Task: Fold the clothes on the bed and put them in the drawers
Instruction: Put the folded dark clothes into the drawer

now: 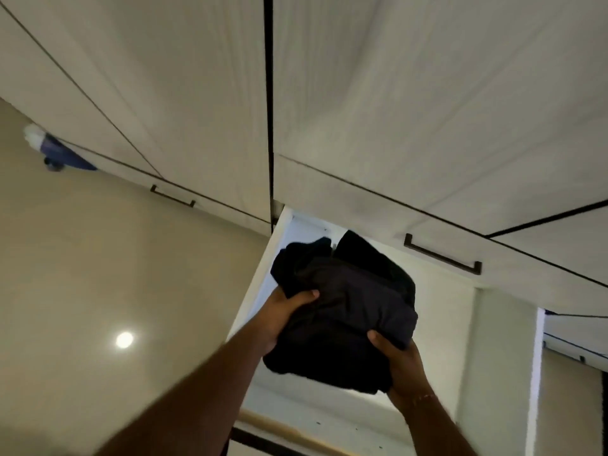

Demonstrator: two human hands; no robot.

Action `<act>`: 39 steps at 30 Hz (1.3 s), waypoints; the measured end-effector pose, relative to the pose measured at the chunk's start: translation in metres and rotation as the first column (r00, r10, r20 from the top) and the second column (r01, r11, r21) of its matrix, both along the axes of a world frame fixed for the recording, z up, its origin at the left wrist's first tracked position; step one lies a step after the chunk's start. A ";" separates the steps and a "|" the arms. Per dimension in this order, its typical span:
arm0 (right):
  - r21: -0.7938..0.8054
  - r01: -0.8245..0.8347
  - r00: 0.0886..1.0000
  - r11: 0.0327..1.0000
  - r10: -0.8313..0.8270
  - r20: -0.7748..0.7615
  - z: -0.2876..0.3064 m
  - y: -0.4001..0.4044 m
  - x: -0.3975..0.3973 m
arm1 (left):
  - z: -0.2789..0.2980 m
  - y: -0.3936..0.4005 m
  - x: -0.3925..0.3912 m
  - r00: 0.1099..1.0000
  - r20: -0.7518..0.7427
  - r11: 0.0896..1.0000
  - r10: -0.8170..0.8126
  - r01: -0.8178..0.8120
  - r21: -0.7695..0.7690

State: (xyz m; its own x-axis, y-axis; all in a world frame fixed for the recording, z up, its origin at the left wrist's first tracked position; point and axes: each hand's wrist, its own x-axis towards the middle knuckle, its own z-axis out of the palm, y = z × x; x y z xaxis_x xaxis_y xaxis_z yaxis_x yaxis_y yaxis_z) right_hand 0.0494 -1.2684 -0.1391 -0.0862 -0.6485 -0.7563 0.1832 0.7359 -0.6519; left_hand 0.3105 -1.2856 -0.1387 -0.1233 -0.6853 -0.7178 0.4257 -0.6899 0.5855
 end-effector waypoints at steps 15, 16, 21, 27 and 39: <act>-0.066 -0.600 0.364 0.797 0.198 -0.910 -0.177 -0.088 0.024 | -0.179 -0.019 -0.048 0.697 0.712 0.883 0.088 -0.386 0.269; -0.081 -0.691 0.322 0.718 0.206 -0.924 -0.175 -0.094 0.029 | -0.177 -0.007 -0.059 0.633 0.768 0.878 0.094 -0.416 0.235; 0.163 -0.904 0.067 0.396 0.508 -0.859 -0.181 -0.142 0.050 | -0.175 0.001 -0.092 0.884 0.296 0.758 0.363 -0.464 0.458; 0.154 -0.896 -0.021 0.416 0.308 -0.951 -0.196 -0.130 0.053 | -0.200 -0.016 -0.100 0.838 0.305 0.697 0.453 -0.546 0.466; -0.055 -0.909 0.234 0.413 0.399 -0.887 -0.198 -0.034 0.019 | -0.175 0.010 -0.115 0.839 0.082 0.826 0.539 -0.545 0.142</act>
